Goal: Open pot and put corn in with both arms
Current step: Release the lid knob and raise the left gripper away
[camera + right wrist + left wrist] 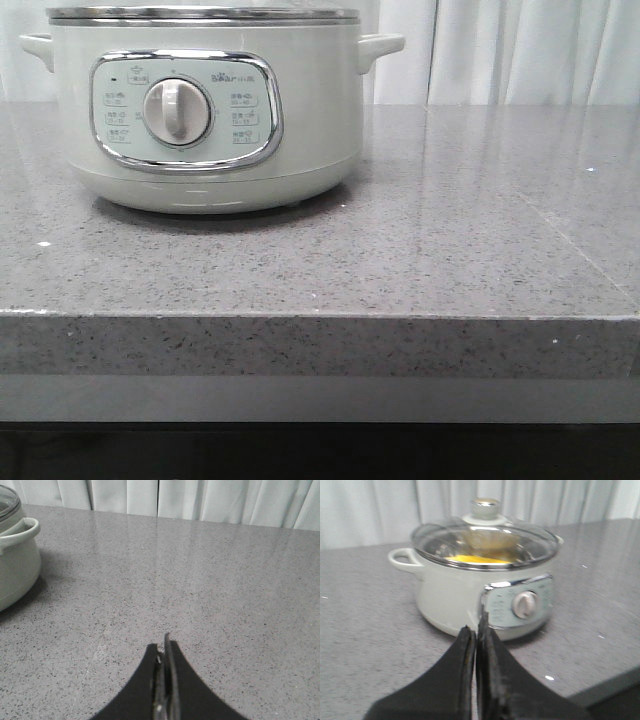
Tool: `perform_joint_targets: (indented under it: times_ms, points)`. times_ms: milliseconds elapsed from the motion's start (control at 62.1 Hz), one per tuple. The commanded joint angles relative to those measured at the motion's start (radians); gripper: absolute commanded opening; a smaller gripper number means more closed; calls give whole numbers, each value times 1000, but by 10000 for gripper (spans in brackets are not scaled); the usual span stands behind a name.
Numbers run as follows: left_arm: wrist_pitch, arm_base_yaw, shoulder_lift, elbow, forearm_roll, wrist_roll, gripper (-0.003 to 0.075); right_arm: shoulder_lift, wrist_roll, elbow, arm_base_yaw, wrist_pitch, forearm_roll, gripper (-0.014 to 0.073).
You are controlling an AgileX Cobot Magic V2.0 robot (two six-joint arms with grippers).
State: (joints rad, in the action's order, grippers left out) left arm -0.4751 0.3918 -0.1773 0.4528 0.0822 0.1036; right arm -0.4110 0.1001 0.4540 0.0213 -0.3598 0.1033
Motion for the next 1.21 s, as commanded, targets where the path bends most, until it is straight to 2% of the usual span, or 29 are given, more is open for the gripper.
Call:
perform_joint_targets:
  times_ms: [0, 209, 403, 580, 628, 1192]
  points:
    - [124, -66, 30, -25, -6, -2, -18, -1, 7, 26, -8, 78, 0, -64]
    - [175, -271, 156, -201, -6, -2, -18, -1, 7, 26, -8, 78, 0, -64]
    - [262, -363, 205, -352, -6, -10, -18, -1, 7, 26, -8, 76, 0, -64]
    - [372, -369, 207, -462, 1, -10, -18, -1, 7, 26, -8, 77, 0, -64]
    - [330, -369, 207, -458, 1, -10, -18, -1, 7, 26, -8, 77, 0, -64]
    - [336, -369, 205, -460, 1, -10, -18, -1, 7, 26, -8, 77, 0, -64]
